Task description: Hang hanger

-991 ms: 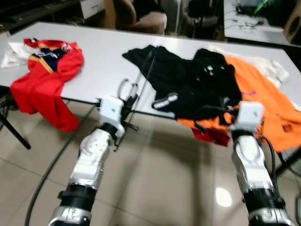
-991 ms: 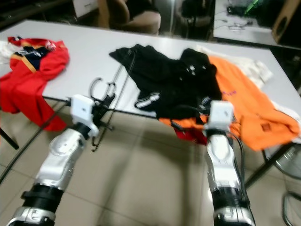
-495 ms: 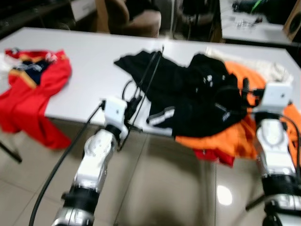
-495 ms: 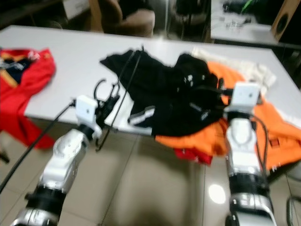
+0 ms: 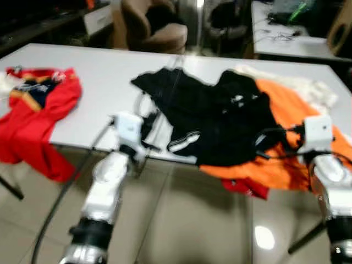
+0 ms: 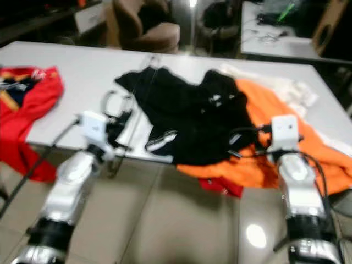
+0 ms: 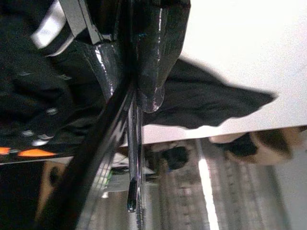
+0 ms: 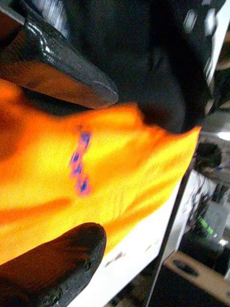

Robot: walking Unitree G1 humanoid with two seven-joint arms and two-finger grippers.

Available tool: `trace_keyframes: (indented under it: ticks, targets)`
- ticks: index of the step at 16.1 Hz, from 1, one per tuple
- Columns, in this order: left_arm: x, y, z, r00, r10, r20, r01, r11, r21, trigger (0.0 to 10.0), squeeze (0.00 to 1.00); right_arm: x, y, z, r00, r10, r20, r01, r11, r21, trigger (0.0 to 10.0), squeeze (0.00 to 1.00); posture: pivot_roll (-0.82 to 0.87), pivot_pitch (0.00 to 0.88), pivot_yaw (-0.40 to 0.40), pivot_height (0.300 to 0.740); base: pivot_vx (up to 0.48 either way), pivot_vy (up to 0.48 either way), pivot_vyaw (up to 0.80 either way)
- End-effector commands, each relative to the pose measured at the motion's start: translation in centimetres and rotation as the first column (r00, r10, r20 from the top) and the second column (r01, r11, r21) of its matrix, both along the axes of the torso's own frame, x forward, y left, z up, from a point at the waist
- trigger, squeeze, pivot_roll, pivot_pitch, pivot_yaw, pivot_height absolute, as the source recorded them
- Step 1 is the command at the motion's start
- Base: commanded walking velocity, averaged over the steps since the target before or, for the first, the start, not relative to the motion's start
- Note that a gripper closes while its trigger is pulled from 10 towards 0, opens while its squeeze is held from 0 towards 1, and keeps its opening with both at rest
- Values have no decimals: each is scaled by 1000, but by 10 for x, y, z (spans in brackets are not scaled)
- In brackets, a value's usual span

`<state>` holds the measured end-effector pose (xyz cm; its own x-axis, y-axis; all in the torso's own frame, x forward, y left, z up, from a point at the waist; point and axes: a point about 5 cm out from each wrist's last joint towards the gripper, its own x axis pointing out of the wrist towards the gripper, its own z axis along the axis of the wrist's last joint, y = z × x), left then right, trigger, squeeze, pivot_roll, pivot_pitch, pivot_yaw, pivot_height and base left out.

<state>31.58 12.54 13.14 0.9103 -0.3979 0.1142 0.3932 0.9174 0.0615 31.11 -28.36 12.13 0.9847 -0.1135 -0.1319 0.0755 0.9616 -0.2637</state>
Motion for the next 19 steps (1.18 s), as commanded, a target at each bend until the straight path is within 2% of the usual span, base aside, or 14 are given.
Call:
trace_keyframes:
  ticks: [1, 7, 10, 14, 15, 16, 17, 19]
  targets:
    - [2, 13, 2, 999, 47, 0, -47, 999, 5, 10000, 0, 6, 6, 0, 1000, 18, -16, -17, 1000, 22, 10000, 47, -105, 0, 24, 740, 0, 0, 0]
    - [0, 16, 3, 998, 58, 1, -58, 998, 2, 10000, 0, 20, 4, 9, 999, 43, -1, -43, 999, 34, 10000, 47, -83, 0, 22, 740, 0, 0, 0]
    - [-4, 23, 4, 998, 63, 3, -63, 998, 18, 10000, 0, 33, 6, 10, 999, 39, 0, -39, 998, 51, 10000, 59, -42, 0, 16, 740, 0, 0, 0]
    - [-8, 27, 5, 998, 65, 7, -65, 997, 35, 10000, 0, 36, 4, 6, 1000, 5, -14, -4, 994, 112, 10000, 63, -19, 0, 12, 740, 0, 0, 0]
    - [-8, 29, 8, 998, 68, 16, -68, 997, 36, 10000, 0, 39, 6, 16, 999, 28, 34, -31, 996, 82, 10000, 63, -4, 0, -1, 740, 0, 0, 0]
    - [-8, 31, 11, 997, 77, 29, -78, 996, 33, 10000, 0, 41, 6, 36, 994, 22, 110, -22, 1000, 2, 10000, 63, -5, 0, -3, 740, 0, 0, 0]
    - [-9, 34, 12, 995, 90, 32, -90, 996, 19, 10000, 0, 39, 3, 53, 979, -22, 201, 33, 998, -52, 10000, 67, -14, 0, -2, 740, 0, 0, 0]
    - [-10, 30, 9, 997, 77, 23, -77, 997, 10, 10000, 0, 37, 8, 62, 956, -31, 292, 65, 992, -105, 10000, 67, -19, 0, -4, 740, 0, 0, 0]
